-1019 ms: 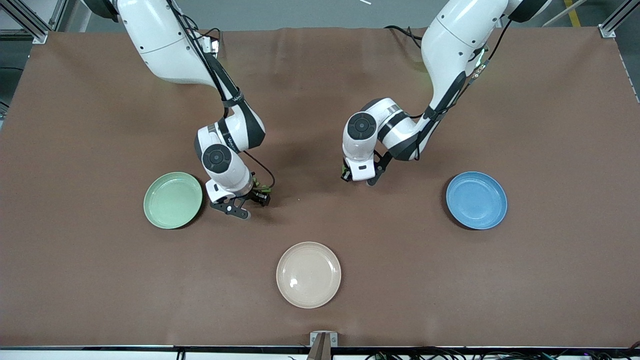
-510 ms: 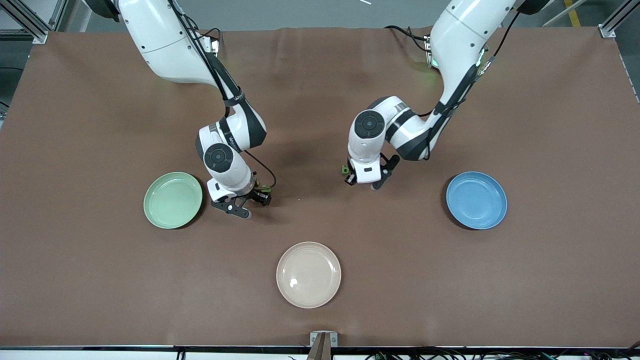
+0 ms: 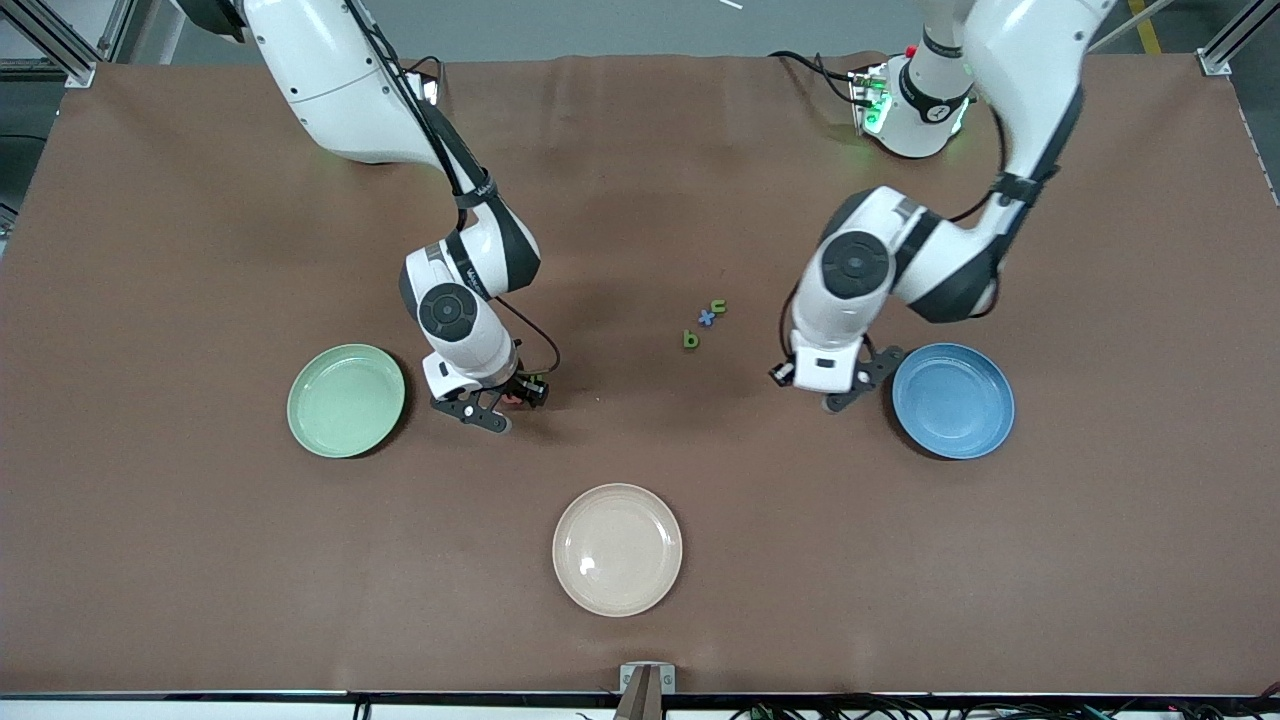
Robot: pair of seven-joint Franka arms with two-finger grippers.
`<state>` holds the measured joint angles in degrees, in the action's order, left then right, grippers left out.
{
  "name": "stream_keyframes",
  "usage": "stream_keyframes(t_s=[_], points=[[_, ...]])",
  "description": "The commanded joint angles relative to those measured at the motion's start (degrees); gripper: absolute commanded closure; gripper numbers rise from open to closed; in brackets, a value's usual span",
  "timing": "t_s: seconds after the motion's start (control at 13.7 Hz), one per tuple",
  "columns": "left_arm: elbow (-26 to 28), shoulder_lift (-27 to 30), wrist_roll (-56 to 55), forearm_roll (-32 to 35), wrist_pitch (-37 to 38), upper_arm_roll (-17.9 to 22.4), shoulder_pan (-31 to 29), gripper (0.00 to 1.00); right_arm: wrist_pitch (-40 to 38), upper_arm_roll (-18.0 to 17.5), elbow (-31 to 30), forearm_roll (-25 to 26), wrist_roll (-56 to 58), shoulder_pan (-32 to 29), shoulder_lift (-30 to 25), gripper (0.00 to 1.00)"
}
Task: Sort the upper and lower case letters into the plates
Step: 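Carry the blue E into the blue plate with the left gripper and release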
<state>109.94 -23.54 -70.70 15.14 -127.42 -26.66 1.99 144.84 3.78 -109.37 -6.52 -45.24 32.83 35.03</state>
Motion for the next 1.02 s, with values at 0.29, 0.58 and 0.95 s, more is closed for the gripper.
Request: stream_keyframes(t_s=[0.29, 0.58, 0.95], points=[[10.6, 5.6, 20.6, 0.7, -0.3, -12.4, -26.0, 0.85, -0.9, 0.6, -0.1, 0.4, 1.5, -0.2, 0.4, 0.60], [11.8, 4.2, 27.4, 3.4, -1.3, -12.3, -32.1, 0.85, -3.4, 0.7, 0.9, 0.4, 1.6, -0.8, -0.1, 0.97], [12.0, 0.3, 29.5, 7.9, -3.3, -12.1, -35.8, 0.85, -11.8, 3.3, 3.5, 0.4, 7.7, -1.5, -2.9, 0.99]])
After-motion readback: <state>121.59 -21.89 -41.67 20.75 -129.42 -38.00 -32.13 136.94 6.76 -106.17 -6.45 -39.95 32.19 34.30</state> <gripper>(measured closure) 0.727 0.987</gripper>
